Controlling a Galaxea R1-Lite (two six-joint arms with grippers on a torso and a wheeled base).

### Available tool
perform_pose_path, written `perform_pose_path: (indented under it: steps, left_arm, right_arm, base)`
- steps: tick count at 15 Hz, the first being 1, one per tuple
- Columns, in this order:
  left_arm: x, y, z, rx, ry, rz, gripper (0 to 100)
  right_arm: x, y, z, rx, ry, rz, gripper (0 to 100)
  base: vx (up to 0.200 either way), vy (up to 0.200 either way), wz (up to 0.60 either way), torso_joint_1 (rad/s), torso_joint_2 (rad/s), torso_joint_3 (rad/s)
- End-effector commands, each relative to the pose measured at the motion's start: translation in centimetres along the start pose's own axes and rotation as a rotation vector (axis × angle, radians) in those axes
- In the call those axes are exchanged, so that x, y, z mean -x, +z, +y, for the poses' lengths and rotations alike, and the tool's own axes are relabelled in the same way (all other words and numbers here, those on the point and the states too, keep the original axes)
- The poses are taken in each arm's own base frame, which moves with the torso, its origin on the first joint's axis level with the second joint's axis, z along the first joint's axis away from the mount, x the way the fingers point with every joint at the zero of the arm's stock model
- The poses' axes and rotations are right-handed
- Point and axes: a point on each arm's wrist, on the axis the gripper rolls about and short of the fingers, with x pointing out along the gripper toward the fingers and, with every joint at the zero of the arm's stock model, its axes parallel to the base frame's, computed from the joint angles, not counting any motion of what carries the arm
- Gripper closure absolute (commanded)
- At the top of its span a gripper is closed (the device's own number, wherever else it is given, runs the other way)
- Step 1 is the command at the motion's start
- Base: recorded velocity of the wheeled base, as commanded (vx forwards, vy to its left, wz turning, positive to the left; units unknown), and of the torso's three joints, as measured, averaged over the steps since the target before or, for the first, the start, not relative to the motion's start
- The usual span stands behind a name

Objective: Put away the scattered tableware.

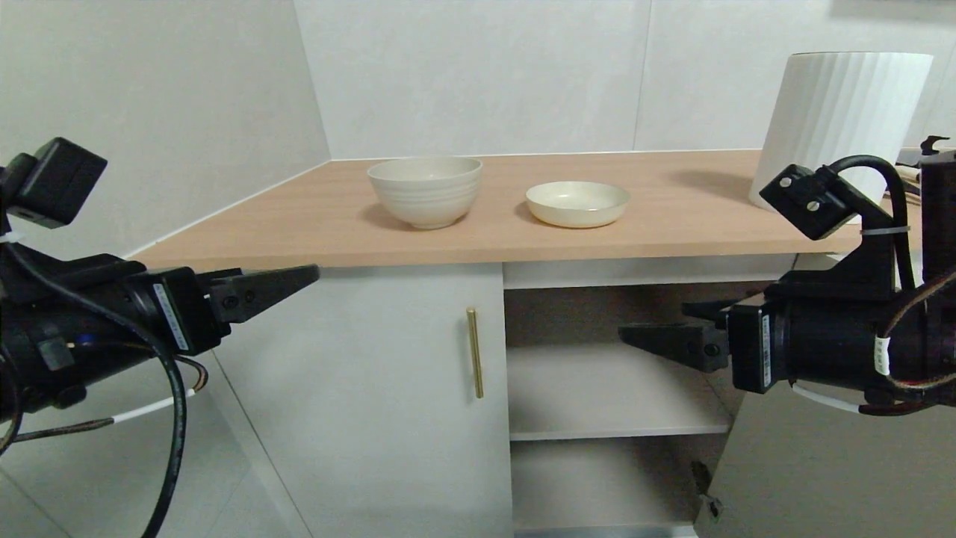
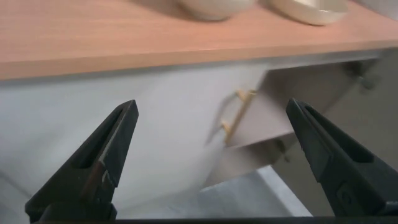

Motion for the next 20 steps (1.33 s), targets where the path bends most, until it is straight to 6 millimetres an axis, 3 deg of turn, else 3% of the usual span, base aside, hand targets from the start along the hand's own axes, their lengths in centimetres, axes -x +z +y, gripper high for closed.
perform_pose_path:
  steps: [1, 7, 15, 20]
  left_arm:
    - [0.3, 0.0, -0.1, -0.001, -0.024, 0.000, 0]
    - [-1.0, -0.2, 0.1, 0.004, -0.025, 0.031, 0]
    - [-6.2, 1.4, 0.5, 0.015, -0.002, 0.088, 0]
    - [-5.7, 1.7, 0.4, 0.028, 0.013, 0.144, 0]
  right_arm:
    - [0.4, 0.1, 0.3, 0.005, 0.014, -0.008, 0]
    - [0.1, 0.0, 0.3, 0.006, 0.008, -0.002, 0]
    - [-1.8, 0.2, -1.1, -0.007, -0.035, -0.020, 0]
    - [-2.9, 0.1, -1.5, -0.008, -0.045, -0.030, 0]
  base:
    - [0.000, 0.000, 0.00, 0.000, 0.00, 0.000]
    - [0.000, 0.000, 0.00, 0.052, -0.19, -0.179]
    - [0.000, 0.000, 0.00, 0.153, -0.50, -0.301]
    - [0.000, 0.000, 0.00, 0.200, -0.48, -0.286]
